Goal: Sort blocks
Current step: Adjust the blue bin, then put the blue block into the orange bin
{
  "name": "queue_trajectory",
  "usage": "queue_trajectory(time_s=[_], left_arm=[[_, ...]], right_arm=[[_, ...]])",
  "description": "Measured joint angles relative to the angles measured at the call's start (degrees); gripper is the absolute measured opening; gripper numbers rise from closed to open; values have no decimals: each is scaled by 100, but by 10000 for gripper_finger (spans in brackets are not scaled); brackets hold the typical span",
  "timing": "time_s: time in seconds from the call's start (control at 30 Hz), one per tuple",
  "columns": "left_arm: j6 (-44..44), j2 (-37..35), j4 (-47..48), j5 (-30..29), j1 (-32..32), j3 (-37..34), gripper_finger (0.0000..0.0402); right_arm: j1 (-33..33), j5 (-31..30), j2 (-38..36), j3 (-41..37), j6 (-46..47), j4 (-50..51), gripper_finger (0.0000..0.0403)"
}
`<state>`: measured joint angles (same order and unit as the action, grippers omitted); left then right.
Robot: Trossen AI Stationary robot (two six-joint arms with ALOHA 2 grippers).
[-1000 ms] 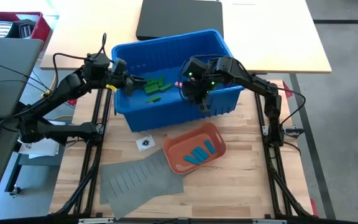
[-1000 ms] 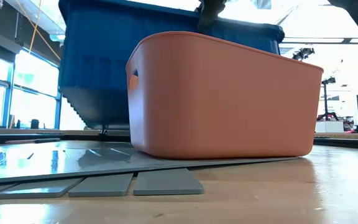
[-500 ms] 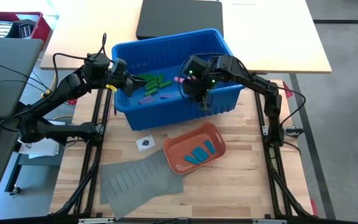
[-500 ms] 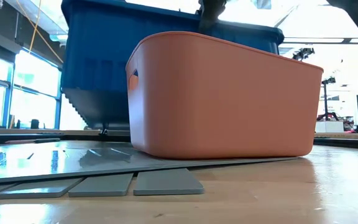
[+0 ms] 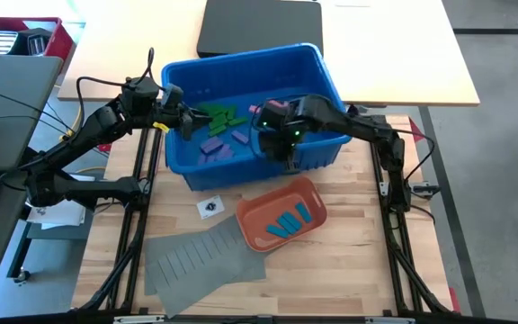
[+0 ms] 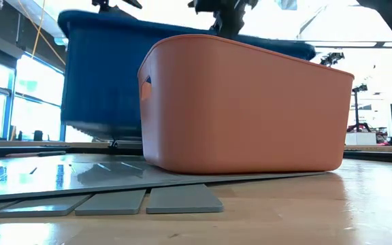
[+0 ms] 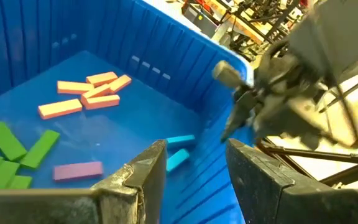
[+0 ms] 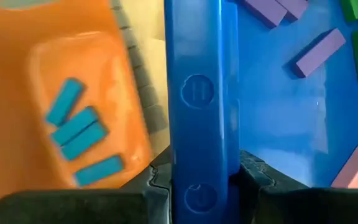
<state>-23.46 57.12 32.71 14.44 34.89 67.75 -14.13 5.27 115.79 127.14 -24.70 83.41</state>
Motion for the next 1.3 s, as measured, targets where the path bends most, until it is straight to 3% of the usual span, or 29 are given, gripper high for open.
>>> queue_trajectory(time_s=[0.3, 0.7, 1.0, 1.2, 1.3], left_arm=[[-36, 0, 7, -1, 0, 0, 158], [-36, 0, 17, -2, 0, 0, 158], [26, 0, 43, -2, 0, 0, 158], [65, 0, 42, -3, 2, 0, 158], [125, 0, 40, -4, 2, 0, 158]], right_arm=[[47, -734, 4, -1055, 148, -994, 86], [50, -349, 7, -1539, 415, -1184, 138], [-92, 556, -2, -474, 1263, -1249, 227], [-481, 72, -11, 722, 2441, -1174, 251], [-937, -399, -44, 748, 3400, -1109, 251]])
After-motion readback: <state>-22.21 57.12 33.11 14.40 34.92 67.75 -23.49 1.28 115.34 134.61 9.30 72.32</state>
